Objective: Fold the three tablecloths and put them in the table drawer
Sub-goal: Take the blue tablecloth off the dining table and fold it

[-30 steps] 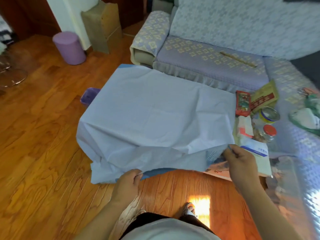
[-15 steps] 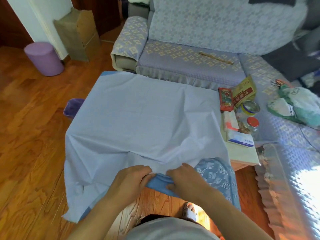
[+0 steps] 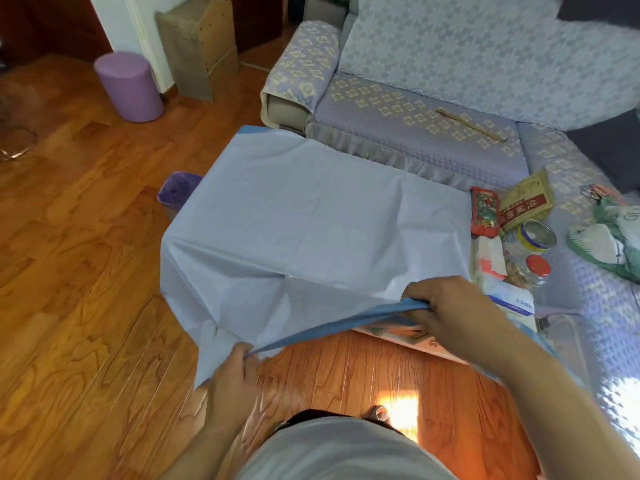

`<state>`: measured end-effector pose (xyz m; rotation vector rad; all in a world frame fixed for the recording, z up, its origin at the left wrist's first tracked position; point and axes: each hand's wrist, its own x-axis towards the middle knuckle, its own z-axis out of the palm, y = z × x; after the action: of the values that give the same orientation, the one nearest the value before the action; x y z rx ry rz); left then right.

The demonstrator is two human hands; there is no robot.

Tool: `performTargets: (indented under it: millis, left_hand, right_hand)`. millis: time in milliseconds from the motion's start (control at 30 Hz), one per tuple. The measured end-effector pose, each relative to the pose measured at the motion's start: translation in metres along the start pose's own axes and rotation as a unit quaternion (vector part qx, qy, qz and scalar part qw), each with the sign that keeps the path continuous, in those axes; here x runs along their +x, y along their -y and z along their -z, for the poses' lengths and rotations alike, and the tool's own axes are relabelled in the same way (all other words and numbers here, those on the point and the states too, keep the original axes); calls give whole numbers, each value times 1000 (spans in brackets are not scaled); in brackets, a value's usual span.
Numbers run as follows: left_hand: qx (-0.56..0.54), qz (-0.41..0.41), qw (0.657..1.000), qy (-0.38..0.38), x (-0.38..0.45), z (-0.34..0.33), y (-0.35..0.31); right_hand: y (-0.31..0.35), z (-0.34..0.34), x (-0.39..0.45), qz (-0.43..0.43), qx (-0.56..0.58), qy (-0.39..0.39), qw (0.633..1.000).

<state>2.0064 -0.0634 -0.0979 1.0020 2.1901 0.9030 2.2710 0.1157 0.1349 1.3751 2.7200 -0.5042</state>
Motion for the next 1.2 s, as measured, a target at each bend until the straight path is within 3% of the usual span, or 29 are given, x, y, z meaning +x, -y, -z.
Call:
performTargets:
  millis: [67, 133, 167, 233, 300, 500, 600, 733, 867, 967, 1033, 1067, 1133, 1200]
  left_hand:
    - [-51, 0, 998, -44, 11, 16, -6]
    - [-48, -64, 994, -70, 19, 42, -12]
    - [-27, -97, 994, -44, 23, 58, -15]
    - [104, -126, 982, 93, 29, 85, -9]
    - [259, -136, 935, 202, 29, 103, 4]
    - [280, -9, 931, 233, 25, 118, 76]
    - [282, 39, 946, 155, 13, 122, 108]
    - [316, -57, 947, -7, 24, 123, 115]
    - [43, 65, 990, -117, 48, 117, 68]
    - [19, 55, 989, -135, 56, 119, 51]
    - [132, 25, 989, -57, 60, 135, 61]
    - [215, 16, 976, 14, 63, 148, 70]
    - [370, 16, 913, 171, 74, 174, 84]
    - [447, 19, 855, 262, 92, 189, 89]
  right_hand:
    - [-5, -3, 7, -10, -34, -30, 999]
    - [-14, -5, 11, -31, -55, -39, 997]
    - [-19, -6, 11, -42, -61, -42, 996]
    - [-32, -9, 7, -53, -60, -55, 995]
    - [-43, -14, 1, -57, -45, -63, 995]
    - [-49, -58, -17, -93, 10, -9, 996]
    - [-61, -57, -18, -137, 33, -34, 989]
    - [-68, -47, -10, -211, 24, -129, 969]
    - [-76, -42, 5, -283, 33, -225, 932]
    - [-86, -52, 8, -306, 8, -231, 923]
    - [-98, -65, 1, -278, -32, -159, 947]
    - [-107, -73, -5, -258, -67, -71, 961]
    - [-123, -89, -15, -203, -141, 118, 962]
    - [-143, -112, -17, -160, -167, 201, 952]
